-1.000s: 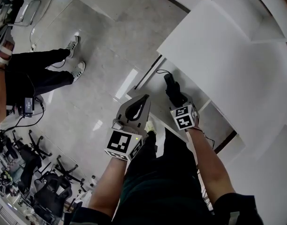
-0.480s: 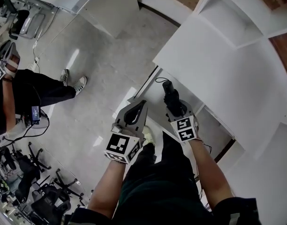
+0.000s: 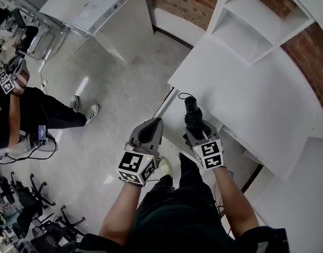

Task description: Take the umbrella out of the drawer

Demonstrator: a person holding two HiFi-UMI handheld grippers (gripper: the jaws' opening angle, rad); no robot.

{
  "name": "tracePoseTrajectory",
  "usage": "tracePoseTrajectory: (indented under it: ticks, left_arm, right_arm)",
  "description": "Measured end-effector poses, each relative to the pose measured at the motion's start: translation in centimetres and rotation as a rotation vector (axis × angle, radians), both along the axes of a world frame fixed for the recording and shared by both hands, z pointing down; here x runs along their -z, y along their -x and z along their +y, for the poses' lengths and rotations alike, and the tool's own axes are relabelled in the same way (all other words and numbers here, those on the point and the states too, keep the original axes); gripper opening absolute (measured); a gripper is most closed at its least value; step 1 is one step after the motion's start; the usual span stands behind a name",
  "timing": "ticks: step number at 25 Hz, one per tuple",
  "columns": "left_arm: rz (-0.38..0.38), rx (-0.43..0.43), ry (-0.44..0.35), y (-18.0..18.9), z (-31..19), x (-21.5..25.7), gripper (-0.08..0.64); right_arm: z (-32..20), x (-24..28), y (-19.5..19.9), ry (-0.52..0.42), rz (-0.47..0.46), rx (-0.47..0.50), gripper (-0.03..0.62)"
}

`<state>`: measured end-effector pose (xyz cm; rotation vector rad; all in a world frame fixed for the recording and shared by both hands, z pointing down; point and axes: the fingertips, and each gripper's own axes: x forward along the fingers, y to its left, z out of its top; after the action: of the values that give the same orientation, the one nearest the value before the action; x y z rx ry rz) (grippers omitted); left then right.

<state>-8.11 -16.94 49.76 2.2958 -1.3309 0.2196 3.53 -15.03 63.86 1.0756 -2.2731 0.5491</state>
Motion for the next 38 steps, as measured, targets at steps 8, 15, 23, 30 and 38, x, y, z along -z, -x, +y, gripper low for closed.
tracePoseTrajectory:
  ticks: [8, 15, 23, 30, 38]
  left_arm:
    - [0.002, -0.007, -0.046, 0.2, 1.9, 3.6, 0.006]
    - [0.02, 0.0, -0.083, 0.5, 3.1, 7.1, 0.006]
    - [0.016, -0.005, -0.11, 0.5, 4.8, 11.0, 0.006]
    - [0.025, -0.033, -0.151, 0.0, 6.2, 14.4, 0.006]
    - [0.028, -0.049, -0.204, 0.8, 7.0, 18.0, 0.006]
  right_arm:
    - [0.9, 7.4, -0.5, -0.119, -0.051, -0.035, 0.218]
    - [2.2, 13.0, -0.9, -0.207, -0.081, -0.058, 0.218]
    - [3.4, 19.7, -1.3, -0.322, -0.121, -0.079, 0.218]
    - [4.5, 24.7, -1.3, -0.407, -0.133, -0.082, 0.218]
    - [5.3, 29.4, -1.2, -0.479, -0.171, -0.112, 0.218]
